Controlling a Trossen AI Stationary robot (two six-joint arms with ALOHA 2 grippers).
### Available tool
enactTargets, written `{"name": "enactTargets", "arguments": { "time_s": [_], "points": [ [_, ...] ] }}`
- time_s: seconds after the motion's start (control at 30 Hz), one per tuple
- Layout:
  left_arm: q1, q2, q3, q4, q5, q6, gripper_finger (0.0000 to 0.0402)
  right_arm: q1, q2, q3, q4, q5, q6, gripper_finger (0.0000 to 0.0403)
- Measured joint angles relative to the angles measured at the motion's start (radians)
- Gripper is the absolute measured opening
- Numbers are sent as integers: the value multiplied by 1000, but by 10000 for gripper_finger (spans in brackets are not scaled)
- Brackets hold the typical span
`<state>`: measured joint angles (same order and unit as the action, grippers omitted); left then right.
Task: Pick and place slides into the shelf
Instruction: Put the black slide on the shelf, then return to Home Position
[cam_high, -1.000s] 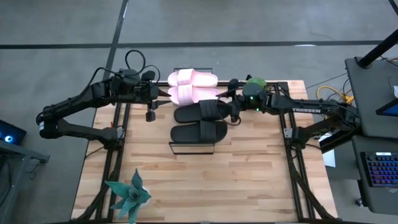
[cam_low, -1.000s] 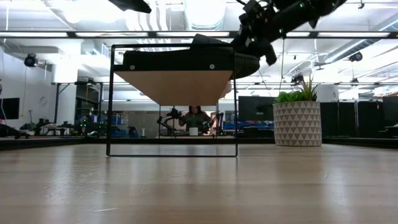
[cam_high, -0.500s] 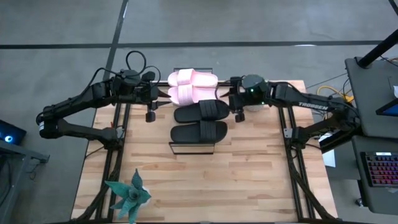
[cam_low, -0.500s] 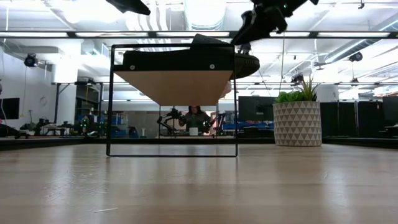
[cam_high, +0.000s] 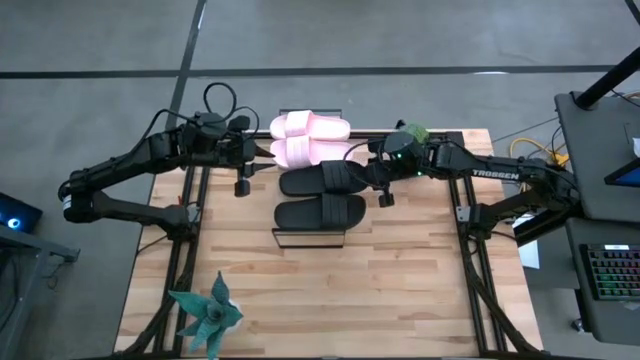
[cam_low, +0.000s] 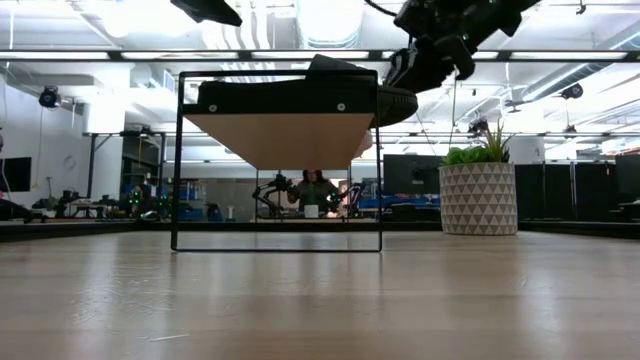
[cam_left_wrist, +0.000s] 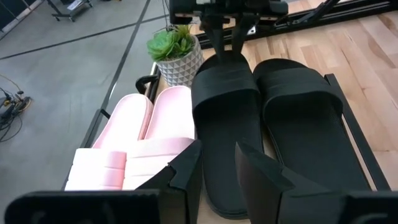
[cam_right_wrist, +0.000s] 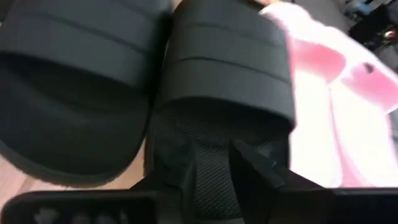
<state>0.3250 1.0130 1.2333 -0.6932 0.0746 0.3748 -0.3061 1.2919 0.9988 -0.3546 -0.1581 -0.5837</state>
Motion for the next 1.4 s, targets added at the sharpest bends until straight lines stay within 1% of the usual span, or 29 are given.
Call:
{"name": "enactTargets", "arguments": {
  "time_s": [0.23, 0.37, 0.53, 0.67, 0.8, 0.97, 1.03, 1.1, 1.2, 1.3, 1.4],
  "points": [
    [0, 1, -1, 2, 0, -1, 82, 0, 0, -31, 1, -2, -25, 56],
    [0, 1, -1, 3, 0, -1, 82, -5, 3, -31, 2, -2, -28, 49],
    [0, 1, -1, 3, 0, -1, 82, -11, 46, -30, -11, -1, -35, 48],
    [0, 1, -1, 3, 0, -1, 82, -11, 57, 3, -13, 4, -48, 48],
    [0, 1, -1, 3, 0, -1, 82, -11, 34, 53, -26, 5, -48, 51],
    [0, 1, -1, 1, 0, -1, 82, -11, 3, 129, -130, 5, -46, 67],
    [0, 1, -1, 2, 0, 1, 82, -11, -9, 161, -155, 5, -7, 72],
    [0, 1, -1, 7, 0, 1, 82, -11, -30, 175, -117, 9, 57, 73],
    [-1, 0, -13, 52, 1, -19, 81, -11, -70, 155, -23, 60, 83, 64],
    [-6, -18, -56, 127, 0, -40, 74, -12, -125, 92, 79, 81, 87, 51],
    [-8, -69, -126, 194, 0, -53, 55, -13, -191, 13, 136, 81, 87, 40]
  ]
}}
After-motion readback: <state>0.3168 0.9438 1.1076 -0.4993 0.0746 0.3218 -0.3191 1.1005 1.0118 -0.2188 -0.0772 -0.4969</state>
